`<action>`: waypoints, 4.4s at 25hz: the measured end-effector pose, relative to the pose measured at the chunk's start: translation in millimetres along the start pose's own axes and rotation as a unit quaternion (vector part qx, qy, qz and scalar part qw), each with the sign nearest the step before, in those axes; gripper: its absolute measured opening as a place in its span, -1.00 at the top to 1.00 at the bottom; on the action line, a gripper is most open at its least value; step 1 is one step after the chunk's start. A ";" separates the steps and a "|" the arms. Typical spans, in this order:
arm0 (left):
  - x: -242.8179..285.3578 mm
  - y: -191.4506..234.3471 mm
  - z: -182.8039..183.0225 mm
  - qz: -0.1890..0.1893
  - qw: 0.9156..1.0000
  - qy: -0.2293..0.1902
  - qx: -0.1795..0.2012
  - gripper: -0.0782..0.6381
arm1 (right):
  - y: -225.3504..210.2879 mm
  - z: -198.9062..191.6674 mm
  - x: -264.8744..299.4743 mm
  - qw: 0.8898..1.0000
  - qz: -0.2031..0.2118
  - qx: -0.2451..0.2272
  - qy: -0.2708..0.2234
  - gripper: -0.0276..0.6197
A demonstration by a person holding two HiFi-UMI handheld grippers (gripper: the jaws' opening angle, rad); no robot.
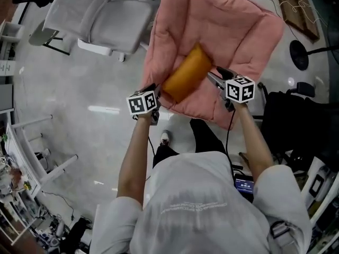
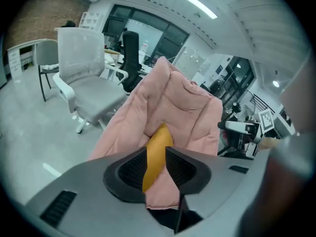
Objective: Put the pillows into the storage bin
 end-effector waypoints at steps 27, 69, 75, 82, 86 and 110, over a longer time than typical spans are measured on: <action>143.0 46.9 -125.3 0.115 0.901 0.053 -0.415 0.27 | -206.6 16.1 197.1 0.965 -0.018 -0.047 0.256 0.22; -2.9 -3.0 100.6 0.013 0.989 -0.130 -0.071 0.60 | -59.1 126.6 4.5 0.985 -0.137 -0.102 0.017 0.82; -48.0 -15.9 142.1 0.035 0.980 -0.196 0.001 0.62 | -18.1 151.7 -21.1 0.981 -0.127 -0.148 -0.020 0.82; -93.7 -13.0 163.2 0.001 0.969 -0.237 0.063 0.62 | 37.9 144.8 -49.4 0.972 -0.161 -0.154 -0.074 0.82; -109.0 -13.0 153.9 -0.042 0.966 -0.235 0.097 0.62 | 73.7 116.7 -74.1 0.964 -0.202 -0.142 -0.103 0.82; -150.9 -190.6 -76.2 -0.350 0.863 -0.067 0.358 0.64 | 302.8 -281.1 -290.9 0.830 -0.507 0.126 -0.198 0.82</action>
Point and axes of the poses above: the fingertips, and each gripper's own axes: x forward along the fingers, y to its left, z out of its top, the point moved 7 cm from there along -x, backward along the fingers, and after that the axes turned 13 degrees about z, right-handed, at the moved point
